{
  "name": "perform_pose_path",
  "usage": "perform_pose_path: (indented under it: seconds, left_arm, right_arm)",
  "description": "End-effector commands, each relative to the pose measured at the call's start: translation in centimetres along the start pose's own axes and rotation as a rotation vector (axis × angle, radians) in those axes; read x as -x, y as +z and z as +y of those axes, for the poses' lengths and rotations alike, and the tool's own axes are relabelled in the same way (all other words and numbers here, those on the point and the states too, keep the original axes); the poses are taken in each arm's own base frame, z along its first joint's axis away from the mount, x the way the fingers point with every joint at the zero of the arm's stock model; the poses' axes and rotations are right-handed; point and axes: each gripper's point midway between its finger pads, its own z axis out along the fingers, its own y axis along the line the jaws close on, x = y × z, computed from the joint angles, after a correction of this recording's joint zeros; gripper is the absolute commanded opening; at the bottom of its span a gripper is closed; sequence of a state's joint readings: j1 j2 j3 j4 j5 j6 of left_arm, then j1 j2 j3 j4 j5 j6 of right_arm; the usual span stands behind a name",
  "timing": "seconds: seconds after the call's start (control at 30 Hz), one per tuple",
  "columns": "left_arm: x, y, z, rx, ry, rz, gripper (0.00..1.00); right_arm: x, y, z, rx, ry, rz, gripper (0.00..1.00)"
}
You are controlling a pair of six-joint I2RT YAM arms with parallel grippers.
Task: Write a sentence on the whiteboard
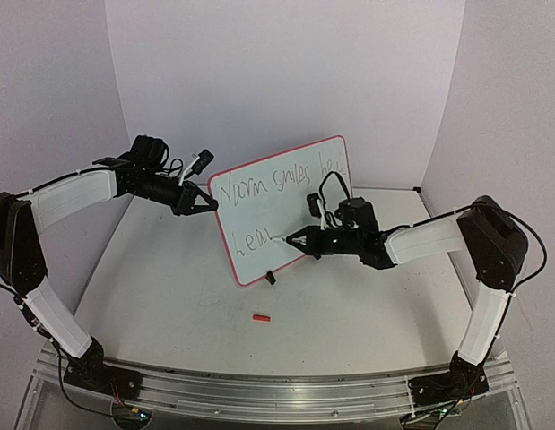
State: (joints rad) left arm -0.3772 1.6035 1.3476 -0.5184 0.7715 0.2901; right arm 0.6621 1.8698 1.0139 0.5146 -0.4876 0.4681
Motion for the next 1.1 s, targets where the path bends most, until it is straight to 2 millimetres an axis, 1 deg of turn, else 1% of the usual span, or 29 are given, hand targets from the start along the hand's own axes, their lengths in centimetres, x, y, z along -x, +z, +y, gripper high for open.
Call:
perform_pose_path:
  seconds: [0.0, 0.17, 0.43, 0.53, 0.77, 0.87, 1.07]
  left_arm:
    - [-1.7, 0.3, 0.4, 0.051, 0.061, 0.066, 0.00]
    - [-1.6, 0.3, 0.4, 0.051, 0.062, 0.065, 0.00]
    - [-1.6, 0.3, 0.4, 0.049, 0.062, 0.065, 0.00]
    - [-1.6, 0.3, 0.3, 0.048, 0.061, 0.064, 0.00]
    - [-1.6, 0.3, 0.2, 0.045, 0.061, 0.064, 0.00]
    - [-1.6, 0.3, 0.2, 0.045, 0.062, 0.063, 0.00]
    - [-1.7, 0.4, 0.2, 0.044, 0.062, 0.066, 0.00]
  right_arm:
    - [4.1, -0.4, 1.9, 0.055, -0.011, -0.125, 0.00]
    - [4.8, -0.6, 2.2, 0.056, -0.015, -0.146, 0.00]
    - [4.5, -1.2, 1.0, -0.004, 0.002, -0.164, 0.00]
    - [4.4, -1.6, 1.2, 0.000, -0.001, -0.166, 0.00]
    - [4.5, -3.3, 2.1, 0.017, -0.027, -0.193, 0.00]
    - [4.3, -3.2, 2.2, 0.028, -0.031, -0.184, 0.00]
    - [4.1, -2.2, 1.9, 0.031, -0.026, -0.168, 0.00]
